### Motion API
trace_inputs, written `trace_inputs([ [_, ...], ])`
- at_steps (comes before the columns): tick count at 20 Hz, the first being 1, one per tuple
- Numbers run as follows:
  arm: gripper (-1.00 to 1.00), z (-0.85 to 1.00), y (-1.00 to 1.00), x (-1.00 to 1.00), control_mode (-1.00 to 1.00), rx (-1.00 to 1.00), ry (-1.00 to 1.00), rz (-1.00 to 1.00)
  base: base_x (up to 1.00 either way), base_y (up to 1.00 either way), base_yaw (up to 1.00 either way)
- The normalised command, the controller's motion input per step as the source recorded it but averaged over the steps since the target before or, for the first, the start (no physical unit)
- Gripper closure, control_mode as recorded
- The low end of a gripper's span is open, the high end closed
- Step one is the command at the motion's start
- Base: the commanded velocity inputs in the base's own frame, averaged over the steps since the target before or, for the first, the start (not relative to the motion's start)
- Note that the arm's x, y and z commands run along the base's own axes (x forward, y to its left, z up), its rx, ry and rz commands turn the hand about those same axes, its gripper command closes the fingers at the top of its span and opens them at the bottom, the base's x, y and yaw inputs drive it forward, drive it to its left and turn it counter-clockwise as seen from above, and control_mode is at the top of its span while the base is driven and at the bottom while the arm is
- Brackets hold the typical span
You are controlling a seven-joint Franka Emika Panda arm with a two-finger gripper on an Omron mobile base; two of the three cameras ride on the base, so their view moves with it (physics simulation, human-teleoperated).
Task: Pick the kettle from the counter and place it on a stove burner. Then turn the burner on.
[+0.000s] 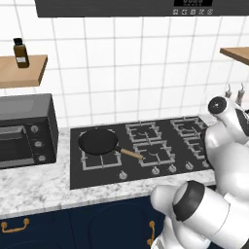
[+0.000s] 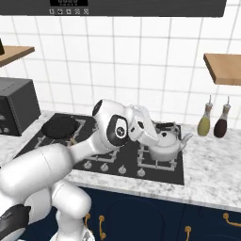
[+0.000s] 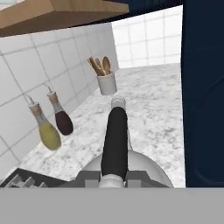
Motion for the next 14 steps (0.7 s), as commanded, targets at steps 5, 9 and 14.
trace_inputs([
  [5,1.00,0.00,0.35,0.37,-1.00,-0.10,0.32,0.05,0.00,0.00,0.00],
  [9,1.00,0.00,0.08,0.49,-1.00,-0.04,0.27,0.02,0.00,0.00,0.00],
  [14,1.00,-0.03,0.00,0.44,-1.00,0.00,0.09,0.00,0.00,0.00,0.00],
])
